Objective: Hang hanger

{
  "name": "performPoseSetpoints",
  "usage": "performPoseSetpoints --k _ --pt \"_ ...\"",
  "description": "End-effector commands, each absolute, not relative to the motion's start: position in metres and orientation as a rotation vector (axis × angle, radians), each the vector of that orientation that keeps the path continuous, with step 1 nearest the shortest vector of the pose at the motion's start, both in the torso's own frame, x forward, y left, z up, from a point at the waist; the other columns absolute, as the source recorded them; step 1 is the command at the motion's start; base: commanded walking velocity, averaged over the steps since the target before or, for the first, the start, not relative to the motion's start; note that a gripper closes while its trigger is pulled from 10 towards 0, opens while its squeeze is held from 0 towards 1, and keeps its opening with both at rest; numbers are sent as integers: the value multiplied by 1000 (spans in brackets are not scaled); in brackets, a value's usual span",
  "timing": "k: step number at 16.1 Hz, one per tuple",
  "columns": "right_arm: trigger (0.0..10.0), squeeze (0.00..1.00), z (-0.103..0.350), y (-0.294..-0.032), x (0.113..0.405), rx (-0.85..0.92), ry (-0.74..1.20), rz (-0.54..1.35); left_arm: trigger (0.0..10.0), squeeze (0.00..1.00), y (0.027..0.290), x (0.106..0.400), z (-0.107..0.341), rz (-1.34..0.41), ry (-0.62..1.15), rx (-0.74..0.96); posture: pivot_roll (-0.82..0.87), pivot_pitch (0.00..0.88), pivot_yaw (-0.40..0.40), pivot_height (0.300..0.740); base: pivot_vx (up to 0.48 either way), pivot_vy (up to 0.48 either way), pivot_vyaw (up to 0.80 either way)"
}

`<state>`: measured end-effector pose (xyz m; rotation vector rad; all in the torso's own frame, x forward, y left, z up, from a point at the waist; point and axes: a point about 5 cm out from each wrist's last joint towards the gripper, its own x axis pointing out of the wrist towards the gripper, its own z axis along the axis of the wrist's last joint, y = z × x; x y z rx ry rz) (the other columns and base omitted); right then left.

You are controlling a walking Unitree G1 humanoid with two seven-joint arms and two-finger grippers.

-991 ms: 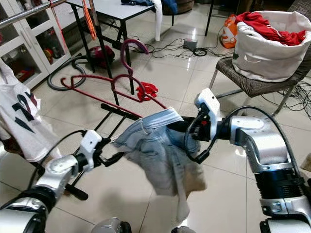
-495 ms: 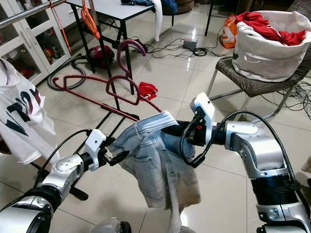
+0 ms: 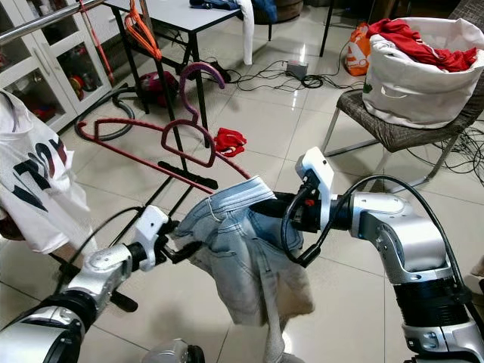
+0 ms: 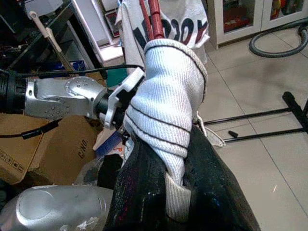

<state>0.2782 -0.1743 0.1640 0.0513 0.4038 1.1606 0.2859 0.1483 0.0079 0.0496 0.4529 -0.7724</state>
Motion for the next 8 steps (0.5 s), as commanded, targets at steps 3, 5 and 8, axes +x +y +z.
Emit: performPoseSetpoints --k 3,5,8 --pt "10000 82 178 -168 275 53 335 1205 0 0 146 285 6 -764 478 8 -131 0 63 740 0 0 0" --pt "10000 78 177 -168 274 59 341 1206 0 0 146 288 7 -729 470 -29 -132 0 62 740 0 0 0" --pt "10000 82 180 -166 272 73 336 1217 0 0 146 290 6 -662 474 -142 -132 0 62 740 0 0 0"
